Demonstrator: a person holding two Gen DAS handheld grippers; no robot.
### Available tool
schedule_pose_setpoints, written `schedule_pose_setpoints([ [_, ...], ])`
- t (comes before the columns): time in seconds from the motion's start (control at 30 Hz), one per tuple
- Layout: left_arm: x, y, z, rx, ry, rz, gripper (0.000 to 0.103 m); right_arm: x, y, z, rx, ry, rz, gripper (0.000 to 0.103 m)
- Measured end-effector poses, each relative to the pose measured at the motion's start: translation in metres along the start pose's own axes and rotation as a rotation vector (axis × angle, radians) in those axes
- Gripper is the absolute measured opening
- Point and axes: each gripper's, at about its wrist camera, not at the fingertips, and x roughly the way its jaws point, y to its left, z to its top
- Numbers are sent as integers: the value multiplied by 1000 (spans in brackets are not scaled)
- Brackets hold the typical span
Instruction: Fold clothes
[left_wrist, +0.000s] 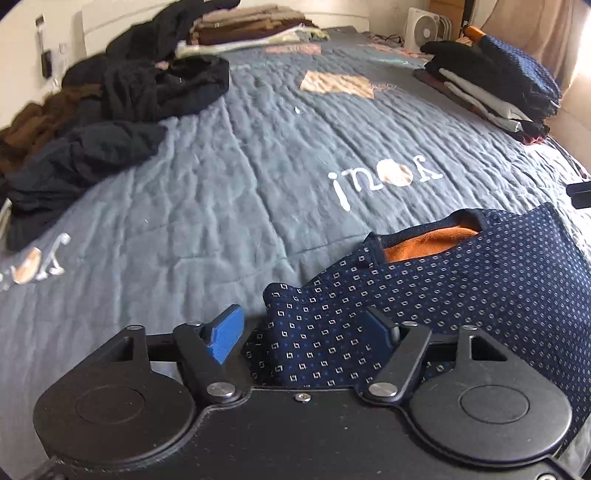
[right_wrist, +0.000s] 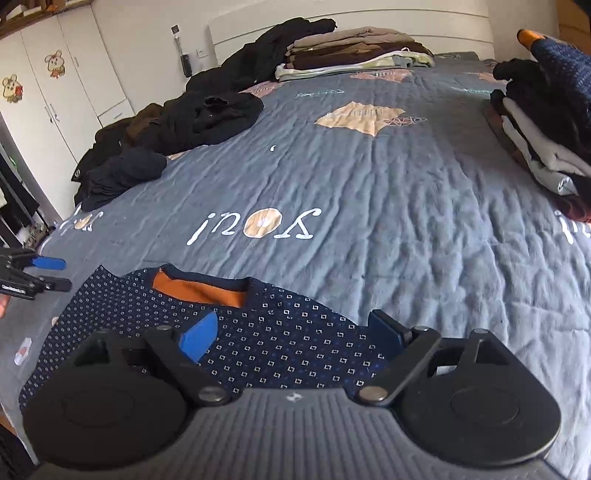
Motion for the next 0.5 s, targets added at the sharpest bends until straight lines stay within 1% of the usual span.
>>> schedule_pose_setpoints([
  [0.13, 17, 5, 7, 11, 26, 6, 64, 2, -4, 1, 18, -9, 6, 88],
  [0.27, 31, 9, 14, -4, 50, -26, 64, 2, -7, 4, 38, -24, 23, 88],
  [0.33, 39, 9, 16, -4, 83, -42, 64, 2, -8, 5, 50, -28, 28, 88],
  [0.37, 44, 9, 16, -9, 106, -61, 62, 2, -8, 5, 54, -29, 30, 88],
  [0.4, 48, 10, 15, -16, 123, -74, 55, 3, -9, 5, 58, -30, 32, 88],
  [0.43, 49, 11, 14, -21, 124, -79, 50, 3, -10, 6, 61, -31, 34, 88],
  [0.5, 50, 12, 12, -29, 119, -88, 7, 4, -10, 5, 62, -32, 31, 88],
])
